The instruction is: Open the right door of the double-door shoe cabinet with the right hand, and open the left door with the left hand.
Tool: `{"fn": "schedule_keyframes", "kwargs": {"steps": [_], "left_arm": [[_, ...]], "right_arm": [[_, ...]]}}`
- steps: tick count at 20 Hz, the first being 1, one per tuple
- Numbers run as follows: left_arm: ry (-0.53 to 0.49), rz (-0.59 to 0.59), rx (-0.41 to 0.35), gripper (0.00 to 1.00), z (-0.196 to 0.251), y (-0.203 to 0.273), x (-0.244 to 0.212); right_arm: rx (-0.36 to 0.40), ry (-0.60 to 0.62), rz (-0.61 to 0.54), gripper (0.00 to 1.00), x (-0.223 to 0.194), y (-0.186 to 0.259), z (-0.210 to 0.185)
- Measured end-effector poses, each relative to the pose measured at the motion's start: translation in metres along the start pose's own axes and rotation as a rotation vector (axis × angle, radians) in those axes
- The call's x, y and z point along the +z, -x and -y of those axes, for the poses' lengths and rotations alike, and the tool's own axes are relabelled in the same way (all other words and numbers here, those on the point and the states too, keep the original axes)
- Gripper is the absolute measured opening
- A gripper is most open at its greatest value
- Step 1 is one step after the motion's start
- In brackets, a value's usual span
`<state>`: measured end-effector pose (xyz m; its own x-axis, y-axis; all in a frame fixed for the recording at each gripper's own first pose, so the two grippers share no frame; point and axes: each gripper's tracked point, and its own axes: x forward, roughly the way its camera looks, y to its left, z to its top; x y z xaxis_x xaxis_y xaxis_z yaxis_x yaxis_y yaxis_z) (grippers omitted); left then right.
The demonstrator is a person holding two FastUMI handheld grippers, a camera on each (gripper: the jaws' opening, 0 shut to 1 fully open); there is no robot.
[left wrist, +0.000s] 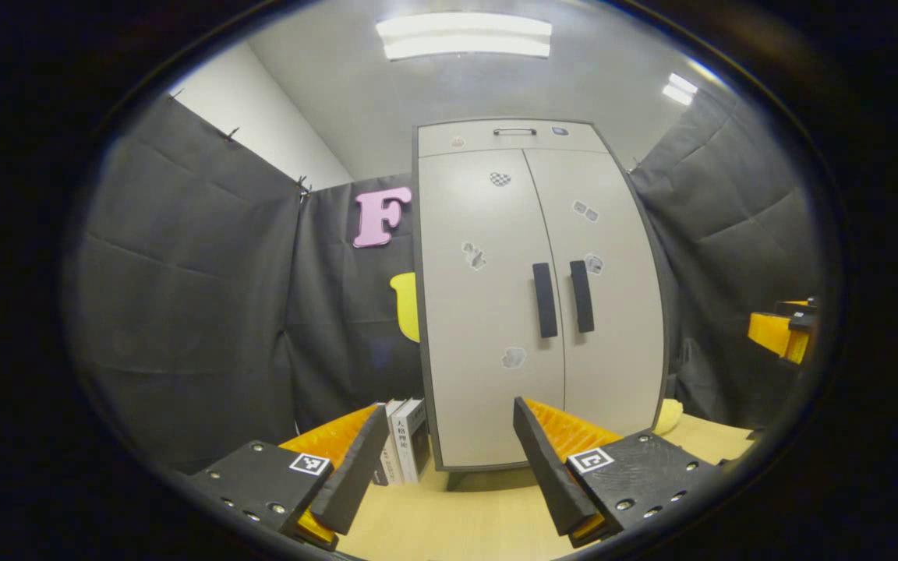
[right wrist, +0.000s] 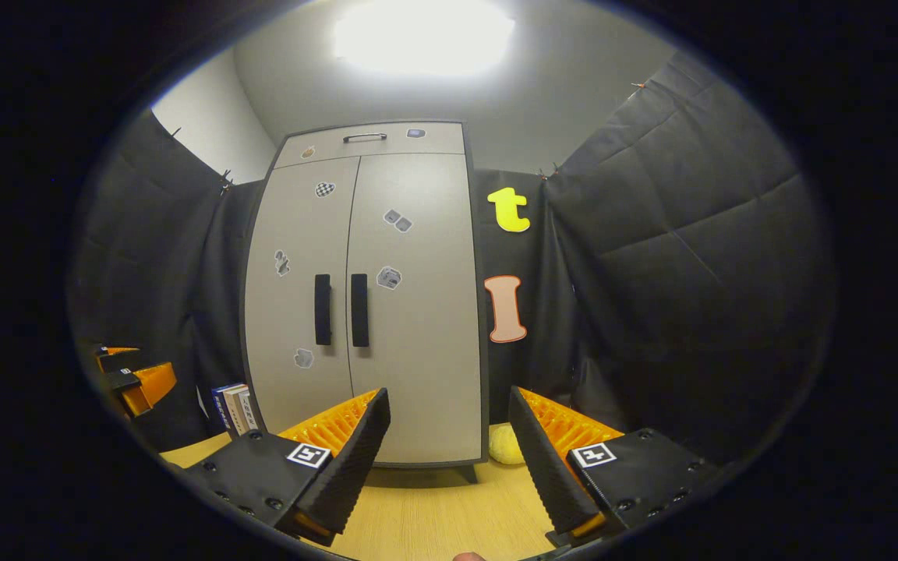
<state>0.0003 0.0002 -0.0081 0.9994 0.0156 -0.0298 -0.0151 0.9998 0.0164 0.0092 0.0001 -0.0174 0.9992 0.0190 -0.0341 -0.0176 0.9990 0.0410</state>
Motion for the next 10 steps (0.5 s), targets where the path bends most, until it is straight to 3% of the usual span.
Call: {"fn": "schedule_keyframes", "kwargs": {"steps": [10], "left_arm": [[-0.006,-0.007,0.026,0.94,-0.003,-0.002,-0.003]], "right_arm": [[0.026,0.020,0.012,0.96,0.007,-0.015,-0.010]]}}
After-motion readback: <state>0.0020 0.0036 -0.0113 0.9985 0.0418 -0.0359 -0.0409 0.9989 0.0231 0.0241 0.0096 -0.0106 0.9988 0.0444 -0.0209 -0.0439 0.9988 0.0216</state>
